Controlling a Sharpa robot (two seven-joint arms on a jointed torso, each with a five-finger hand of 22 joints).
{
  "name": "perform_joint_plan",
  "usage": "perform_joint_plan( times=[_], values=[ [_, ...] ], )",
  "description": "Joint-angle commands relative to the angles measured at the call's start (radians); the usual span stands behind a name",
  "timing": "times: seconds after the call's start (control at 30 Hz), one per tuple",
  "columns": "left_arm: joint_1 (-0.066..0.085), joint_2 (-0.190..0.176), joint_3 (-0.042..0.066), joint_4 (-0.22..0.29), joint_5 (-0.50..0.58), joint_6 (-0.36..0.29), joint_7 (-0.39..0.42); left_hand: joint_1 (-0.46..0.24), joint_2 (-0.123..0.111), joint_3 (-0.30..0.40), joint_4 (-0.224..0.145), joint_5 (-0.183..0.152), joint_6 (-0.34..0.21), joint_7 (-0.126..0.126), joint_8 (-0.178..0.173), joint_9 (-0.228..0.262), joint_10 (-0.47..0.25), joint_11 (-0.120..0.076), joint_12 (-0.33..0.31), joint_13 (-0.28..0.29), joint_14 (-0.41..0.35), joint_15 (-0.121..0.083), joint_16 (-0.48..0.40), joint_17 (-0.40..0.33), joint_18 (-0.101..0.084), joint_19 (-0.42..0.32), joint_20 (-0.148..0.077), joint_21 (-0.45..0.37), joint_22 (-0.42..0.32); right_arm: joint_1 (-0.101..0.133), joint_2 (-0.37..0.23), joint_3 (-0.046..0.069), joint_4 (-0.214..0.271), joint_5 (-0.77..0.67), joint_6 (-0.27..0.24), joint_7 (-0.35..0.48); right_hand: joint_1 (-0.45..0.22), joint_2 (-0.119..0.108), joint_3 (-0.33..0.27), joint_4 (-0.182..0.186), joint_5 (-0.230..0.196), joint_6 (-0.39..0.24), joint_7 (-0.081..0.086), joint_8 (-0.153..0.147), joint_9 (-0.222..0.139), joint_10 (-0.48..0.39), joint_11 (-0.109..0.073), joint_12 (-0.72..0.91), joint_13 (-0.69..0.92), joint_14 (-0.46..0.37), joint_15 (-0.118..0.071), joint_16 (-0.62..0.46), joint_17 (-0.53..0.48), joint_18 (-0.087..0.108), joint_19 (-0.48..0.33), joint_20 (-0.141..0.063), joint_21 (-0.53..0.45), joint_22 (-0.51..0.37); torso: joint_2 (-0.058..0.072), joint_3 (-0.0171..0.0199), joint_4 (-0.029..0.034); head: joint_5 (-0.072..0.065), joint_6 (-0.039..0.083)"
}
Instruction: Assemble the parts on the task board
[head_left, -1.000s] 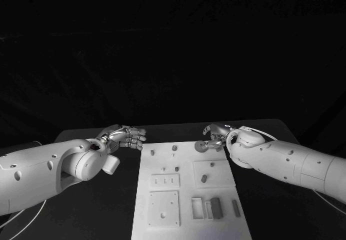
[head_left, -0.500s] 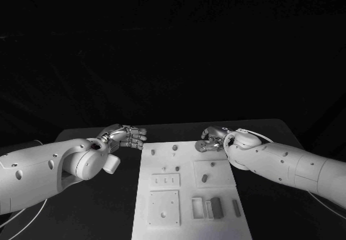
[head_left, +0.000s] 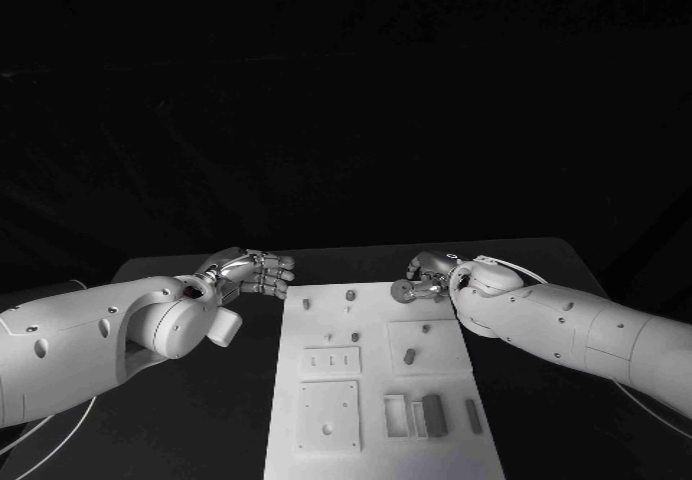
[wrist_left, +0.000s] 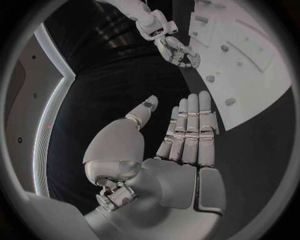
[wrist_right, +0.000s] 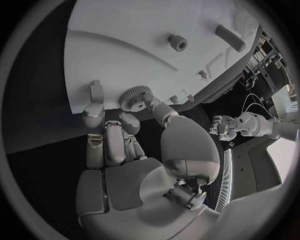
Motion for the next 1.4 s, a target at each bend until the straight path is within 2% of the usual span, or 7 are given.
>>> perform_joint_plan(
  times=[0.03, 0.33, 0.6, 1.0, 1.4],
  values=[
    [0.001, 0.002, 0.001, 0.002, -0.005, 0.003, 0.010, -0.004, -0.001, -0.001, 0.001, -0.005, -0.004, 0.007, -0.004, 0.001, -0.001, 0.001, -0.004, 0.001, 0.005, -0.001, -0.004, 0.002, 0.014, 0.000, -0.007, -0.005, 0.001, 0.000, 0.003, 0.000, -0.001, 0.005, 0.015, 0.013, 0.001, 0.011, -0.006, -0.001, 0.005, 0.003, -0.004, 0.002, 0.000, 0.000, -0.008, 0.002, -0.001, 0.002, -0.007, 0.004, 0.002, 0.140, -0.003, 0.001, 0.004, 0.019, -0.001, 0.0007, -0.0012, 0.002, -0.002],
    [0.001, 0.005, 0.001, 0.002, -0.005, 0.001, 0.011, -0.004, -0.001, -0.001, 0.001, -0.005, -0.004, 0.007, -0.005, 0.002, -0.001, 0.001, -0.005, 0.001, 0.005, -0.001, -0.004, 0.002, 0.014, 0.000, -0.007, -0.005, 0.002, 0.000, 0.019, 0.000, -0.020, 0.011, 0.033, 0.017, -0.006, 0.015, -0.008, 0.000, 0.005, 0.003, -0.005, 0.003, -0.002, 0.002, -0.009, 0.001, -0.003, 0.004, -0.009, 0.005, 0.004, 0.140, -0.002, 0.001, 0.005, 0.019, 0.000, 0.0006, -0.0006, 0.003, -0.003],
    [0.001, 0.006, 0.001, 0.002, -0.005, 0.001, 0.011, -0.003, -0.002, -0.001, 0.001, -0.005, -0.006, 0.007, -0.006, 0.002, -0.002, 0.001, -0.006, 0.002, 0.005, -0.001, -0.005, 0.003, 0.014, 0.000, -0.008, -0.005, 0.002, 0.000, 0.027, 0.000, -0.030, 0.015, 0.056, 0.015, -0.015, 0.008, -0.012, 0.002, 0.001, -0.003, -0.006, 0.000, -0.006, 0.003, -0.011, 0.000, -0.005, 0.004, -0.010, 0.005, 0.003, 0.140, -0.002, 0.000, 0.005, 0.019, 0.000, 0.0007, -0.0008, 0.005, -0.005],
    [0.001, 0.004, 0.001, 0.003, -0.005, 0.002, 0.009, -0.003, -0.003, -0.001, 0.001, -0.005, -0.008, 0.009, -0.008, 0.002, -0.003, 0.002, -0.007, 0.002, 0.006, -0.001, -0.007, 0.004, 0.014, 0.000, -0.008, -0.005, 0.002, 0.000, 0.030, -0.001, -0.037, 0.017, 0.076, 0.014, -0.023, 0.005, -0.012, 0.008, -0.001, -0.018, 0.002, -0.008, -0.012, 0.004, -0.002, 0.000, -0.007, 0.003, -0.003, 0.005, 0.001, 0.140, -0.002, -0.001, 0.004, 0.018, 0.000, 0.0012, -0.0016, 0.005, -0.007],
    [0.001, 0.005, 0.001, 0.004, -0.005, 0.003, 0.008, -0.004, -0.003, -0.001, 0.001, -0.005, -0.009, 0.009, -0.008, 0.003, -0.004, 0.002, -0.008, 0.002, 0.006, -0.001, -0.007, 0.005, 0.014, 0.000, -0.007, -0.005, 0.002, 0.000, 0.032, -0.001, -0.037, 0.020, 0.101, 0.014, -0.023, 0.007, -0.010, 0.009, -0.001, -0.019, 0.004, -0.008, -0.013, 0.003, 0.000, 0.000, -0.008, 0.003, -0.001, 0.004, 0.000, 0.140, -0.003, -0.001, 0.004, 0.018, -0.001, 0.0013, -0.0015, 0.005, -0.009]
  ],
)
